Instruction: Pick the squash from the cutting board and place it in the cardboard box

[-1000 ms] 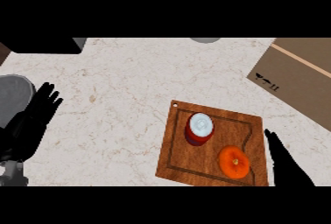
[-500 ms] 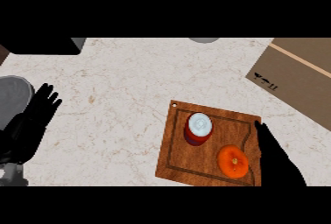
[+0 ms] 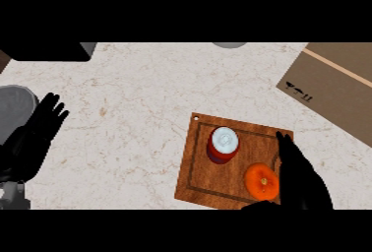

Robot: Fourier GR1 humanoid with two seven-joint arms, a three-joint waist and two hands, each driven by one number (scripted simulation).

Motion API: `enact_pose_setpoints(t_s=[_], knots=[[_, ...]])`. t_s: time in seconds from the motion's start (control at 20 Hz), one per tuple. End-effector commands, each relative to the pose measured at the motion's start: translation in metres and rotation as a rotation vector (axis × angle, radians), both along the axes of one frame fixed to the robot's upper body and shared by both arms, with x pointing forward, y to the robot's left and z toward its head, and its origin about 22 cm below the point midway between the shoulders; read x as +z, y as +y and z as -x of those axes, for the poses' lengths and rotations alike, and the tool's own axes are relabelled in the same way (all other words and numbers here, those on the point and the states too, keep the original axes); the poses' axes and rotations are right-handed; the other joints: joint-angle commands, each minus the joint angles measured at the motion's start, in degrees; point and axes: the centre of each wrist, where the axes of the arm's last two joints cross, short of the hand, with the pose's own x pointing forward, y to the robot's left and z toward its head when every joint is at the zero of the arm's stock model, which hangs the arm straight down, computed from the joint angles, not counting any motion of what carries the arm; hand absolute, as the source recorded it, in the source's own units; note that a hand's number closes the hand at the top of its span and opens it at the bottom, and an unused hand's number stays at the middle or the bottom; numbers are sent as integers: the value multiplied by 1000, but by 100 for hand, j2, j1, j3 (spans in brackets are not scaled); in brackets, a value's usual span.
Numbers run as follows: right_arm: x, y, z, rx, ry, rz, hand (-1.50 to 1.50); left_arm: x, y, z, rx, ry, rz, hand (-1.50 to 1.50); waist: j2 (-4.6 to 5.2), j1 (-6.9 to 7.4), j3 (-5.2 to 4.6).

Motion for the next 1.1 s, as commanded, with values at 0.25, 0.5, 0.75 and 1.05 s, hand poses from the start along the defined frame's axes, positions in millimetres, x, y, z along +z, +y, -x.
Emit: enact_pose_setpoints(t_s=[0.25,0.5,0.75,1.05], knots=[[-13,-6,-18,-163,195,63,-150,-1,-16,3,-6,-5,-7,0,-10,-22,6],[-5,5,-15,-147,208,80,-150,6,4,-4,3,-10,5,0,-13,-33,2],[-14,6,-29,-172,237,62,-150,6,-12,4,-9,1,-3,0,-7,22,6],[-36,3,-26,-159,285,66,-150,-1,0,13,-1,5,-1,0,-6,20,4]])
